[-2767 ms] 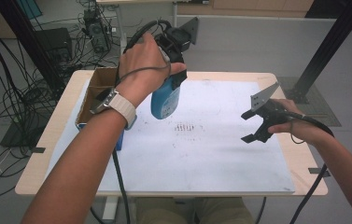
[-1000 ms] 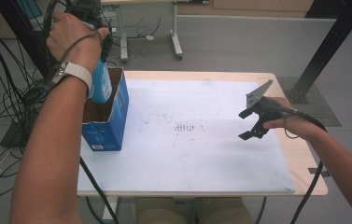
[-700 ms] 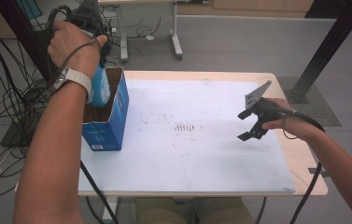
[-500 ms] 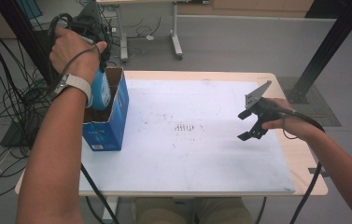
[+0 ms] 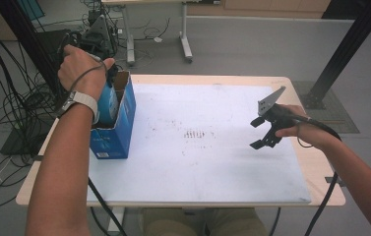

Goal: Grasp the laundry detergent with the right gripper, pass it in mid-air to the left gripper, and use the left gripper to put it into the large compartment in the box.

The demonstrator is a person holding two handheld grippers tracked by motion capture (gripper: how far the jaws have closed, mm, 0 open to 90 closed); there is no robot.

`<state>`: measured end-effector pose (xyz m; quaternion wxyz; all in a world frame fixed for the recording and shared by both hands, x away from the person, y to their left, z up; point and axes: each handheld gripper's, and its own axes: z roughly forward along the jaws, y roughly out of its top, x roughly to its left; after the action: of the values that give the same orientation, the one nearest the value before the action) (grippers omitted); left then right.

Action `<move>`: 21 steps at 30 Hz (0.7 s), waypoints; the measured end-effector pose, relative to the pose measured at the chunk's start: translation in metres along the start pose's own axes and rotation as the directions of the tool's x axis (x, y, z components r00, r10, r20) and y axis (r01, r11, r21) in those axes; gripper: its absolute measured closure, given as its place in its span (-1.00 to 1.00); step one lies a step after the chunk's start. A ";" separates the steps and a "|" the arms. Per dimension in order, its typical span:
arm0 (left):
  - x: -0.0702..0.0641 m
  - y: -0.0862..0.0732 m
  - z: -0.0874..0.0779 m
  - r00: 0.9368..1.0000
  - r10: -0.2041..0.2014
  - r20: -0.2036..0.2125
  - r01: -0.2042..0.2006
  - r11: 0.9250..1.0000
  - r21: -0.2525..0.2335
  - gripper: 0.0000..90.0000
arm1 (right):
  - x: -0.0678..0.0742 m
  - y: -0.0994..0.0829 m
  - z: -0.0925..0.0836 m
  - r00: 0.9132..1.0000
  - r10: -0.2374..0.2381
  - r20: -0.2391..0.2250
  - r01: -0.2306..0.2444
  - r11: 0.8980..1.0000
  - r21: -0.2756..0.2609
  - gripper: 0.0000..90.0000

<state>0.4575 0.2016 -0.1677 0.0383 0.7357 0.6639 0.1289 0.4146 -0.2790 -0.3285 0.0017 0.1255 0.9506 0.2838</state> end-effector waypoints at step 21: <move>-0.006 -0.007 0.036 0.999 0.033 -0.001 -0.033 0.999 0.016 -0.18 | 0.000 -0.002 0.001 1.000 0.006 0.000 -0.006 1.000 -0.002 -0.80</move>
<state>0.4592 0.2009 -0.2043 0.0299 0.7466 0.6528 0.1248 0.4139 -0.2800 -0.3303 0.0012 0.1286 0.9499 0.2848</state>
